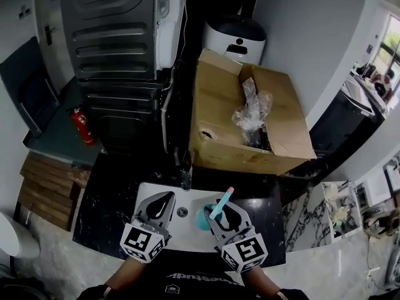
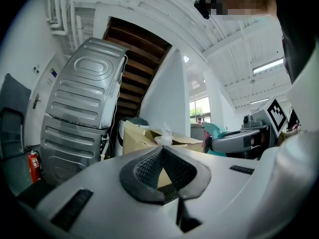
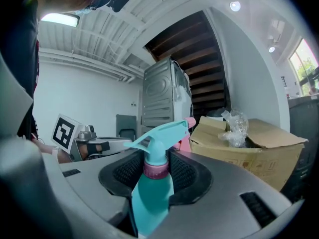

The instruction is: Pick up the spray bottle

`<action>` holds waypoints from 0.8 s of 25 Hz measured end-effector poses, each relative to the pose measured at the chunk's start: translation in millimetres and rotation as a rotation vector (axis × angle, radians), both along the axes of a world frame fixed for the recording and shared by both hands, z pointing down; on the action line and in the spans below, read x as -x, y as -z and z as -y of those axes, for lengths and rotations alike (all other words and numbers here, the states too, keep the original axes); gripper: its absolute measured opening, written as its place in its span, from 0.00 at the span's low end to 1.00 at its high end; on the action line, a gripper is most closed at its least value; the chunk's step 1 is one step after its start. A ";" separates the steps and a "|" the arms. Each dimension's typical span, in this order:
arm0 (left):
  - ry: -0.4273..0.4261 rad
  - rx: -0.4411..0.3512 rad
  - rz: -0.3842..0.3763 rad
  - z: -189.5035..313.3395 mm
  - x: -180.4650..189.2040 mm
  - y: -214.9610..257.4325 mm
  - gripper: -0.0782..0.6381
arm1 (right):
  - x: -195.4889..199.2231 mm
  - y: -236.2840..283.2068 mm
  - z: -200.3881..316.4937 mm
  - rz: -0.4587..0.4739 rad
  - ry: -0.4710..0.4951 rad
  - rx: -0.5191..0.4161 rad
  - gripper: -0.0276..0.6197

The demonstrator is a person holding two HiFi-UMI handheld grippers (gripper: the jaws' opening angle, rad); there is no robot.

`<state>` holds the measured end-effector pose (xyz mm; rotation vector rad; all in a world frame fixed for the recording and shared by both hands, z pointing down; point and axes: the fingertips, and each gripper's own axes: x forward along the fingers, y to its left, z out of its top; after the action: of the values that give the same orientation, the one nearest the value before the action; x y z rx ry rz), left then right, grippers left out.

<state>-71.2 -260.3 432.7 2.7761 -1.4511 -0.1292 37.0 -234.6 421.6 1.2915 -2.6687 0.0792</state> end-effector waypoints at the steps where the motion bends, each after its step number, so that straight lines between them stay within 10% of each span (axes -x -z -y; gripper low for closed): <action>1: -0.002 0.001 0.001 -0.4 -0.3 -0.5 0.13 | -0.8 -2.0 -0.4 -0.001 -0.003 0.003 0.32; 20: -0.018 0.018 0.012 -4.8 -6.0 -7.3 0.13 | -7.4 -13.8 -2.8 -0.025 -0.031 0.005 0.32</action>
<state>-65.2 -255.5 440.0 2.7801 -1.4227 -0.0989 44.4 -231.8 435.5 1.3234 -2.6265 0.0725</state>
